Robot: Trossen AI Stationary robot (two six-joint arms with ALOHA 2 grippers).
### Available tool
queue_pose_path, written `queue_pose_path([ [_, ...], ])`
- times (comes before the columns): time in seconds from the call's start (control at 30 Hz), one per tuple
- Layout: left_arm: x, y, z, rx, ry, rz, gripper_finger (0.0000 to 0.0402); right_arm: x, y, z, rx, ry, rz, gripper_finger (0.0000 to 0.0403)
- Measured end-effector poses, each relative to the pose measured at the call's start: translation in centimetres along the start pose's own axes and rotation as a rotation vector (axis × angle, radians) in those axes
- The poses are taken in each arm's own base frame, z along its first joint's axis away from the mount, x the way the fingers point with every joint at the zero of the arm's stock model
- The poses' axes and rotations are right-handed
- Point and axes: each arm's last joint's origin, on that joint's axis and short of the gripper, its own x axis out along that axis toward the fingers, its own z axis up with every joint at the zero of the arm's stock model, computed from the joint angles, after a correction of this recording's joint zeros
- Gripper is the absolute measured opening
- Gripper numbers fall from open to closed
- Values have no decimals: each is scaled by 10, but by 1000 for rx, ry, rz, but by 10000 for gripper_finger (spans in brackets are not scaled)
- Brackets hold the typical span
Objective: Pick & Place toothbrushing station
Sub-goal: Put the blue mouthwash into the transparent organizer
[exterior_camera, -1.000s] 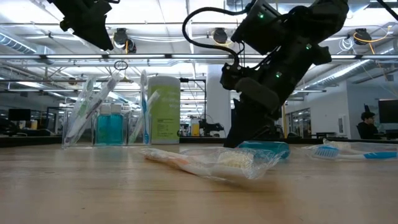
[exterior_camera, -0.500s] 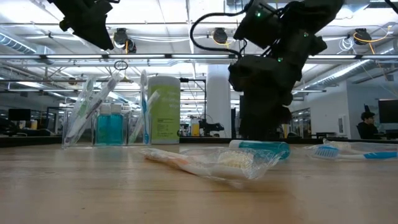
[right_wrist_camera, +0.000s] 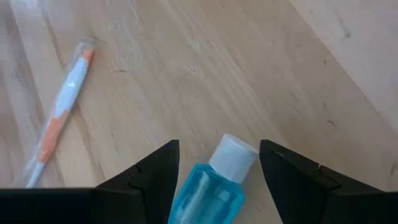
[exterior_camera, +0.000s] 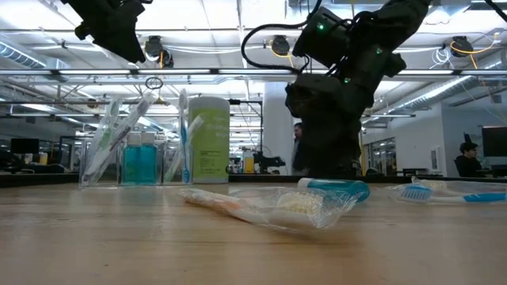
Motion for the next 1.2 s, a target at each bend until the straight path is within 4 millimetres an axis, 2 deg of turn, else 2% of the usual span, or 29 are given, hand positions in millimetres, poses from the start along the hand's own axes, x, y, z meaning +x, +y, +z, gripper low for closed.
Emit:
queue_pose_path([
  [0.43,0,-3,5,10,-42,-22,150,24,-5,-11,0,67,-44,210],
  [0.9,0,-3,5,10,-42,-24,150,25,-5,-10,-17,52,-32,103],
  [1.03,0,-3,5,10,-41,-25,150,25,-5,-10,-46,55,-28,94],
  [1.2,0,-3,5,22,-37,-36,150,20,-3,-7,-98,32,-12,104],
])
